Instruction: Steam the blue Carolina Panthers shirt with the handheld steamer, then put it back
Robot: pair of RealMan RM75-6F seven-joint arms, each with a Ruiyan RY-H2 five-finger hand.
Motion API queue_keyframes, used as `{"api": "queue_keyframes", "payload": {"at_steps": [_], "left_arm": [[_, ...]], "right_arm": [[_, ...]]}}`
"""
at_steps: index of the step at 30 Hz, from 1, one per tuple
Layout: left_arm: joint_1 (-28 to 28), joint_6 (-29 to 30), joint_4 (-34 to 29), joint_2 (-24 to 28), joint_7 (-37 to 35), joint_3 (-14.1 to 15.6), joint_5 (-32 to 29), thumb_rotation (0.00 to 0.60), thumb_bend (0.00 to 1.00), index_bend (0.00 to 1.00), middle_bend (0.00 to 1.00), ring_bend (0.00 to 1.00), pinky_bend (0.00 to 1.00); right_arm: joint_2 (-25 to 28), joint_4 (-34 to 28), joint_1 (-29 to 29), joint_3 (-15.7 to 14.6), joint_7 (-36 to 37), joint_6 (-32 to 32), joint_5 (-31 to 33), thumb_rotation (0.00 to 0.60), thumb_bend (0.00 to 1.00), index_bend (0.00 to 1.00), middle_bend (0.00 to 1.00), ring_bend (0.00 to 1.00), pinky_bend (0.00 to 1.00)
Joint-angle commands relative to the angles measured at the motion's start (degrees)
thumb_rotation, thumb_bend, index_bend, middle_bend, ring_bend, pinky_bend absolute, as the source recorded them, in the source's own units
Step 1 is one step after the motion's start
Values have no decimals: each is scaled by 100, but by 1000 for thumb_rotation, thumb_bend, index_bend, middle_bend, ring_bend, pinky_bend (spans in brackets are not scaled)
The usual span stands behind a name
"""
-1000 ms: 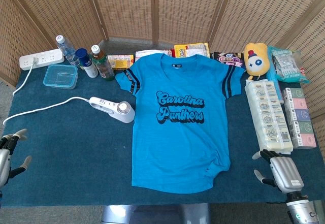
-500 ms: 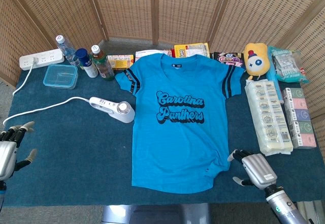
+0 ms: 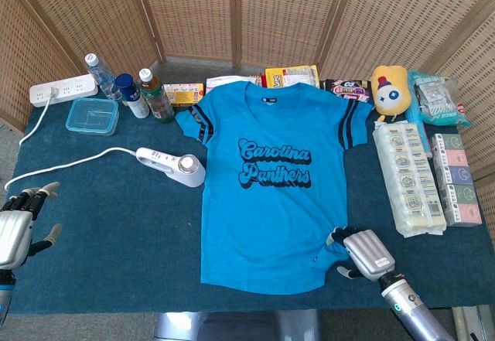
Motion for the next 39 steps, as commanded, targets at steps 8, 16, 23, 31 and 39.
{"api": "queue_keyframes", "payload": {"at_steps": [8,16,23,31,39], "left_arm": [[39,46,44,34,-97,36,-38,555,310,136,326,215,276],[62,110,-3,65,-121,78,23,555,309,137,325,215,276],[124,205,-42,133,-151,114,49,554,309,136,325,215,276],[139,227,-44,129,-181,140,76,552,310,136,325,215,276],[150,247,-93,153,-169,158,99,556,310,137,325,215,276]], "right_arm": [[-159,135,34,-81,-267,28,-7,600,236,382,351,357,460],[-383,378,9,-151,-336,263,-168,600,236,391,360,358,449],[-572,656,41,-168,-366,341,-224,600,242,404,370,361,441],[-613,841,21,-228,-336,434,-234,600,242,405,371,361,428],[-746,1095,52,-254,-264,448,-245,600,243,412,377,365,421]]}}
